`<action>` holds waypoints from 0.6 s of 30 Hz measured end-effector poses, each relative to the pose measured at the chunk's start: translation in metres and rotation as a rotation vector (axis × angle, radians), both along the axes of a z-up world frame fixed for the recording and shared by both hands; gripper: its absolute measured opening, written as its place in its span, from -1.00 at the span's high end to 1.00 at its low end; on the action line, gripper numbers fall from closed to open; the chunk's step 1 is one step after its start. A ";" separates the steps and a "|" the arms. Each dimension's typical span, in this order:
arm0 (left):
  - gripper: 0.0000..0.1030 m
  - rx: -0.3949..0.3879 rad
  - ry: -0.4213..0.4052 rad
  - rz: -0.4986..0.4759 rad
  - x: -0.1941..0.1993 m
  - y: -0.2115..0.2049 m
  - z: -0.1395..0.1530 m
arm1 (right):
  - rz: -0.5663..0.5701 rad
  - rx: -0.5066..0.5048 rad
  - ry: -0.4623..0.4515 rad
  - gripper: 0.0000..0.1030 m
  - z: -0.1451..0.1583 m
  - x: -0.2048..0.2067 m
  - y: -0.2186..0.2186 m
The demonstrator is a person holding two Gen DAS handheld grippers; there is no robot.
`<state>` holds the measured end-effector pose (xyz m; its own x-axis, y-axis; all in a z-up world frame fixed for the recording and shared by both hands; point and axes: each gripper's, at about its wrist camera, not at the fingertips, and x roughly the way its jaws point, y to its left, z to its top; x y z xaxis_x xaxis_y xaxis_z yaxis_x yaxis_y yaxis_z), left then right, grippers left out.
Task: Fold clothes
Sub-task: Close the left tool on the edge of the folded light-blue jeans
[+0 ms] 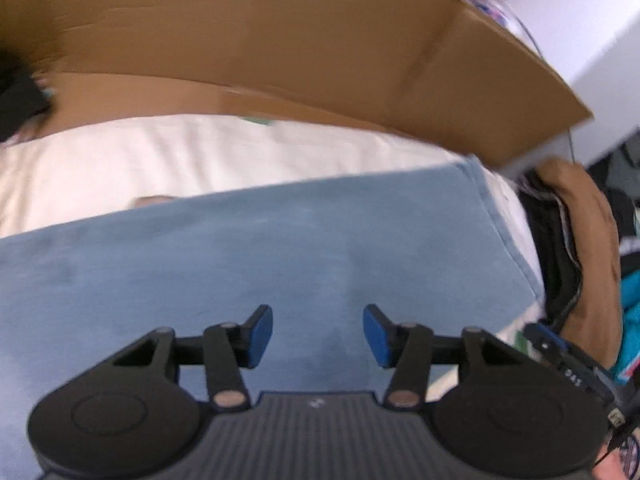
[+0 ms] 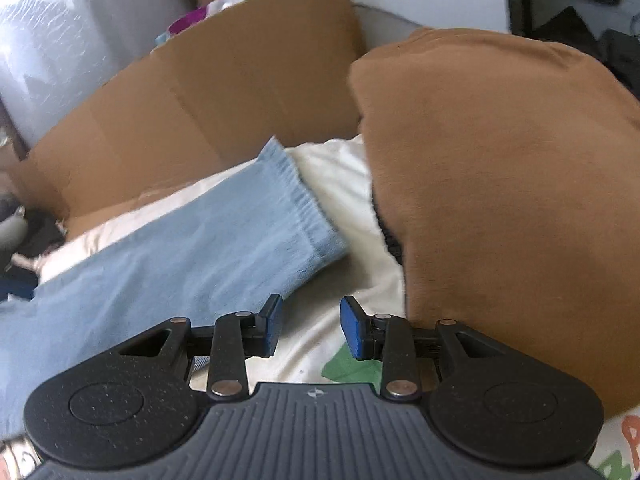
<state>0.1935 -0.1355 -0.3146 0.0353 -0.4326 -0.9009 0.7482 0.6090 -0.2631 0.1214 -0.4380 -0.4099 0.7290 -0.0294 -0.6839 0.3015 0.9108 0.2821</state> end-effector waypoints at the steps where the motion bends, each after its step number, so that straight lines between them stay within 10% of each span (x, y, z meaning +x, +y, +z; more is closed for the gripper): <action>1: -0.07 0.001 -0.002 -0.025 -0.008 -0.007 -0.001 | 0.007 -0.005 0.000 0.25 -0.001 0.001 0.001; 18: -0.08 0.005 0.029 -0.149 -0.065 -0.029 -0.040 | 0.020 0.198 0.010 0.28 -0.021 0.031 -0.004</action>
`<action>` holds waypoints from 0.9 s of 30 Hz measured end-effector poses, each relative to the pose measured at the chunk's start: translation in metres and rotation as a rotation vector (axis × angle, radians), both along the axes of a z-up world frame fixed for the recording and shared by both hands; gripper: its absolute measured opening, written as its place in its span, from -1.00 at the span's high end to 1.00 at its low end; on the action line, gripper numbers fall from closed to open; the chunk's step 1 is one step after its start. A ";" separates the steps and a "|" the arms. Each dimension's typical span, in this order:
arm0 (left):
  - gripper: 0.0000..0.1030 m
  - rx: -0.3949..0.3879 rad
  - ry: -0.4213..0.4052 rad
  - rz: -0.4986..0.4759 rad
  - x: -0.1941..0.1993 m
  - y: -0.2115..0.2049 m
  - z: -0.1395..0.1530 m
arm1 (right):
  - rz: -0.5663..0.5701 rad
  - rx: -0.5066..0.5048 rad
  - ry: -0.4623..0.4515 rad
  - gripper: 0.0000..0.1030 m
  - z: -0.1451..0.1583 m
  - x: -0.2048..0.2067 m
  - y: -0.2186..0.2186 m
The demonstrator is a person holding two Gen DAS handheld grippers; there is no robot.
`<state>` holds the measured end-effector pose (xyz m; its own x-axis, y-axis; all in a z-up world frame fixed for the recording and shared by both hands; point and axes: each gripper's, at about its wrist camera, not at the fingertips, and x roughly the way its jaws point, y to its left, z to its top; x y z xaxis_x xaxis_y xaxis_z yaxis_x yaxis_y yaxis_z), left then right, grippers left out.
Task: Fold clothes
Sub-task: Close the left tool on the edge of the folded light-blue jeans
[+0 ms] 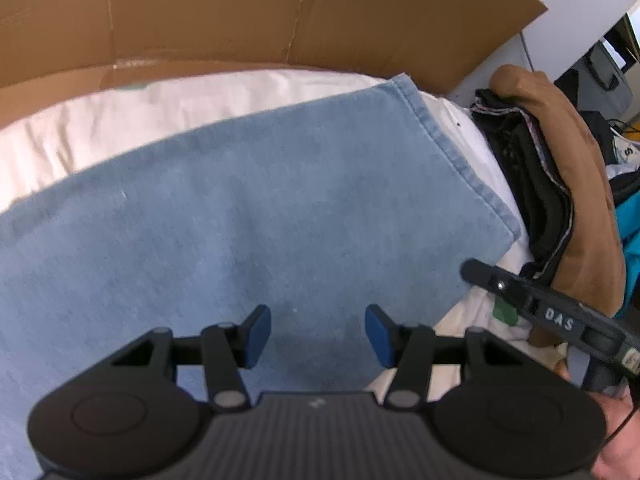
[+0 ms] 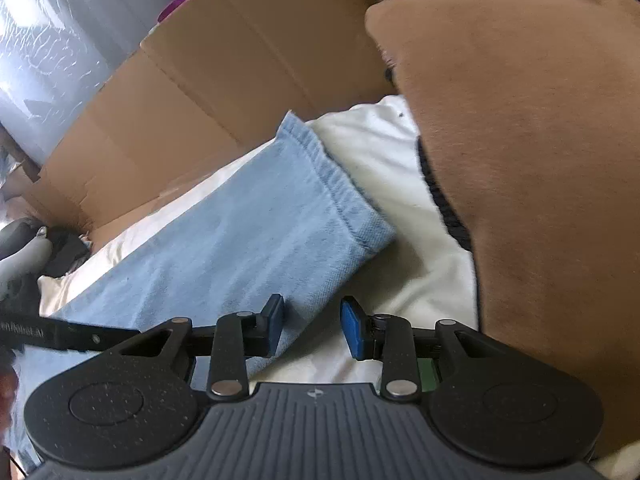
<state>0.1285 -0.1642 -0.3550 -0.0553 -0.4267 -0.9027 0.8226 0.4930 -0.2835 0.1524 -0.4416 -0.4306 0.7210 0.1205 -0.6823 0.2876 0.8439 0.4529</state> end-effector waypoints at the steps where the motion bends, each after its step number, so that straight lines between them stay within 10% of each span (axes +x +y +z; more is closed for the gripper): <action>1: -0.08 -0.005 -0.001 -0.006 -0.002 0.001 -0.002 | 0.006 0.002 -0.008 0.44 0.002 0.002 0.000; 6: -0.13 -0.027 -0.012 -0.063 -0.013 -0.003 -0.008 | 0.031 0.047 -0.043 0.87 0.013 0.009 -0.005; 18: -0.42 -0.073 -0.177 -0.248 -0.051 -0.013 -0.013 | -0.013 0.089 -0.080 0.93 0.034 0.026 -0.019; 27: -0.04 -0.034 -0.336 -0.318 -0.065 -0.006 -0.022 | -0.024 0.071 -0.061 0.95 0.028 0.026 -0.019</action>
<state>0.0630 -0.1697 -0.3770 0.1048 -0.4652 -0.8790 0.9805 0.1961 0.0131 0.1788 -0.4604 -0.4022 0.7645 0.1494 -0.6270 0.2771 0.8021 0.5290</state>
